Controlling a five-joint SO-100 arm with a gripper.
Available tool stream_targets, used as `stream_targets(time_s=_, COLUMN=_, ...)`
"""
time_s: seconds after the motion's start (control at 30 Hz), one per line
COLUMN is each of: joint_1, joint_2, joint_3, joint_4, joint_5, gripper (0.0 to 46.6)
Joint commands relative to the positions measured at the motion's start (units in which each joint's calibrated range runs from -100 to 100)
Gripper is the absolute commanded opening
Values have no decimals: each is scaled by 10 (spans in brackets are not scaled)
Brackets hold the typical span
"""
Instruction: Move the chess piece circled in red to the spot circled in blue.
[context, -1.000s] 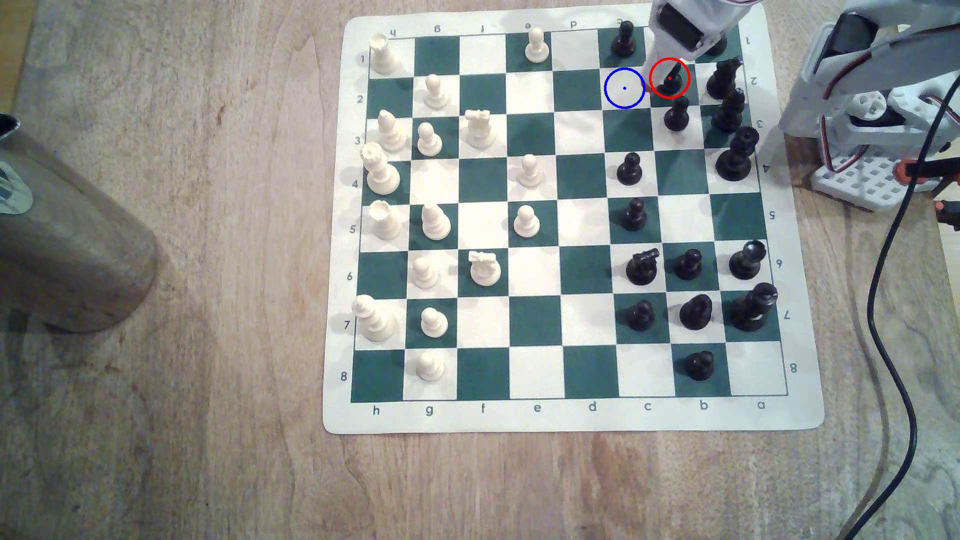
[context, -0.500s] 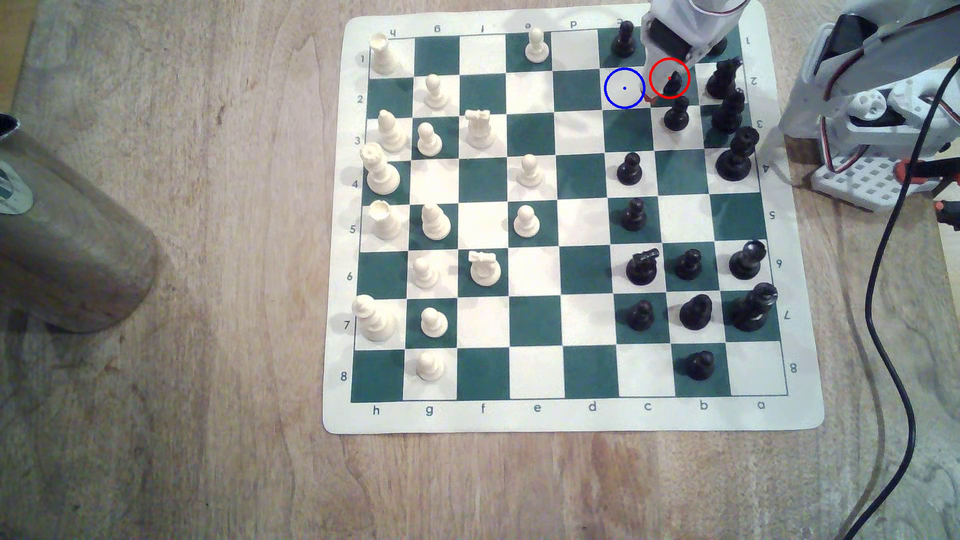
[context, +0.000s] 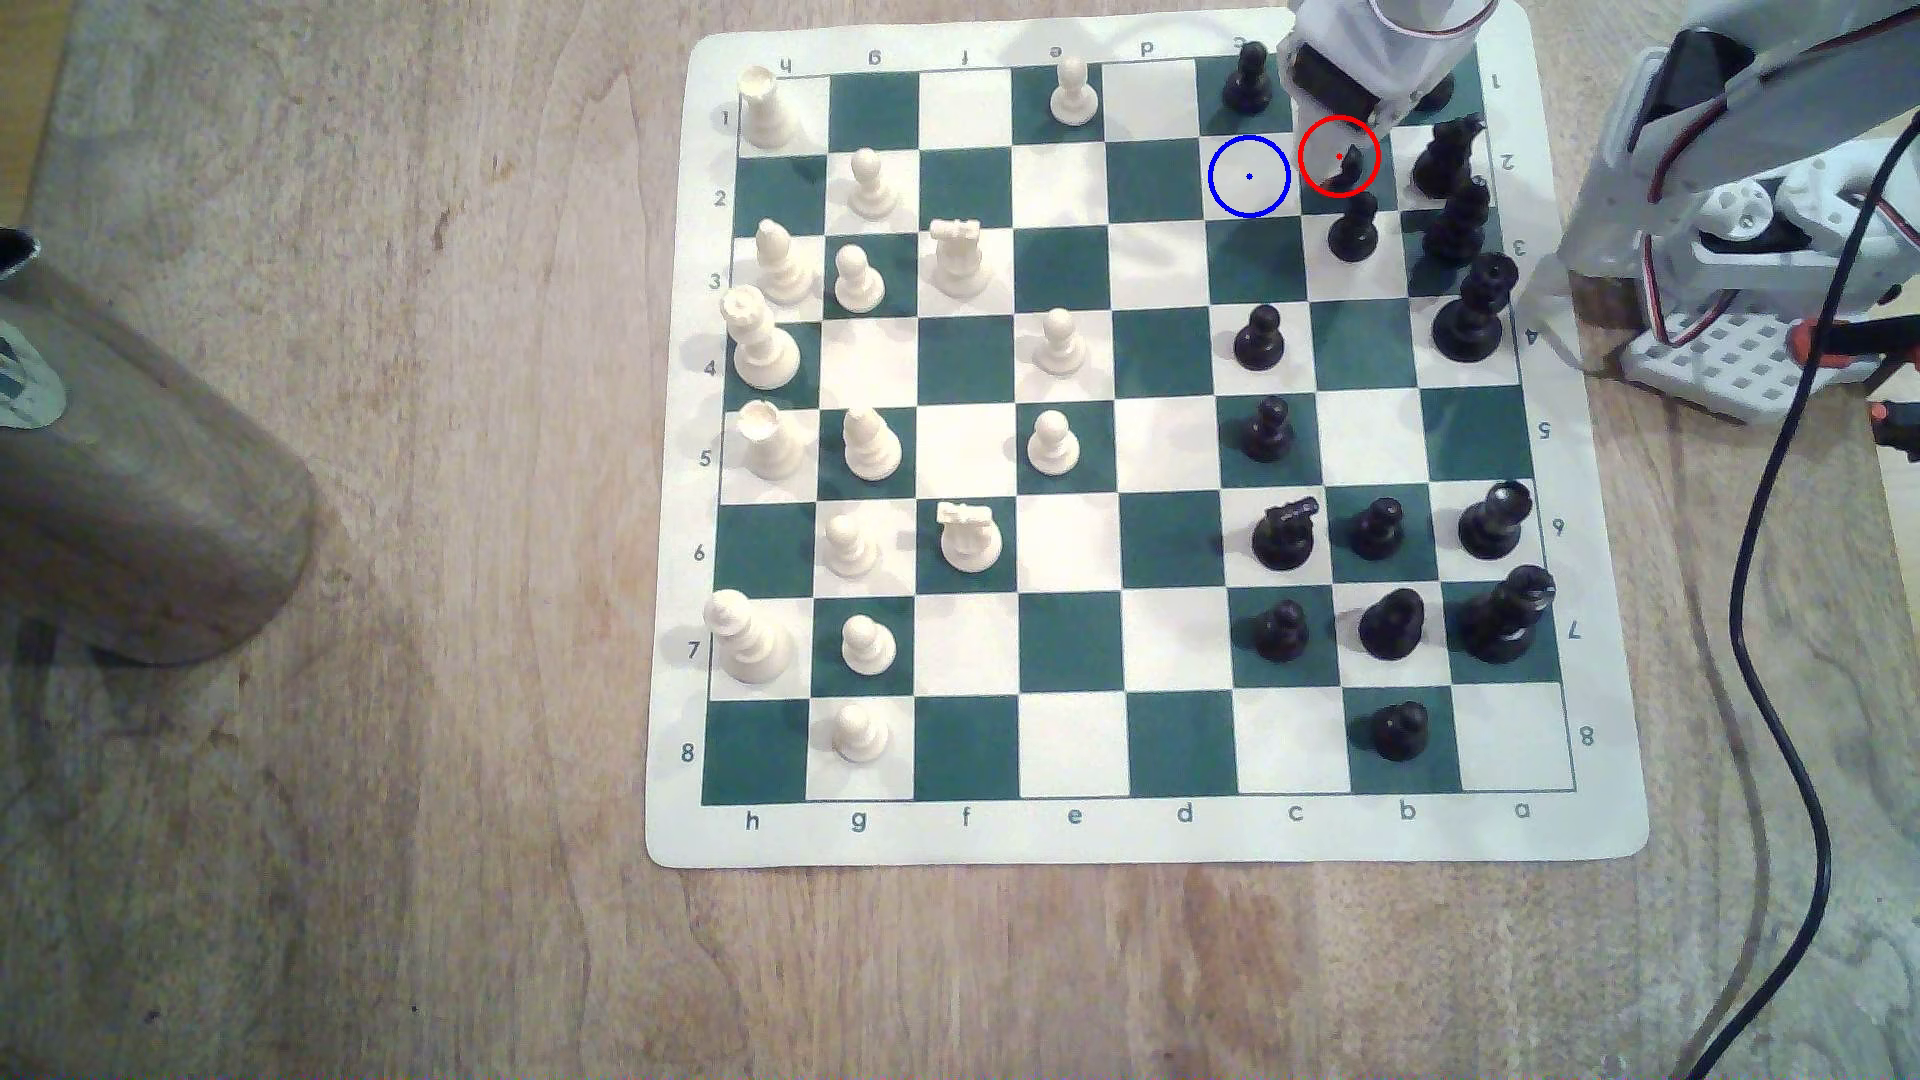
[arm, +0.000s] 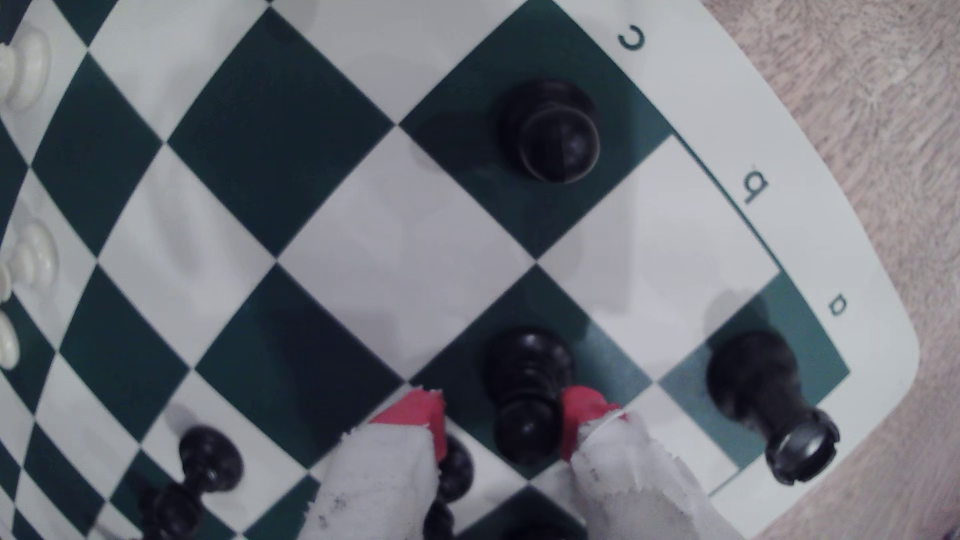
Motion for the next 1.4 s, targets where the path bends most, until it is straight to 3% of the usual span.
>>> stream_targets(time_s=0.0, joint_1=2, joint_2=-2, joint_3=-2, joint_4=-18, joint_5=2, gripper=115)
stream_targets(time_s=0.23, joint_1=3, joint_2=0, joint_3=-2, joint_4=-20, joint_5=3, gripper=101)
stream_targets(time_s=0.57, joint_1=1, joint_2=0, joint_3=-1, joint_4=-20, joint_5=4, gripper=3)
stream_targets(time_s=0.83, joint_1=5, joint_2=-12, joint_3=-6, joint_4=-18, joint_5=7, gripper=3)
stream_targets(time_s=1.37, joint_1=21, joint_2=-73, joint_3=-166, joint_4=117, joint_5=11, gripper=3)
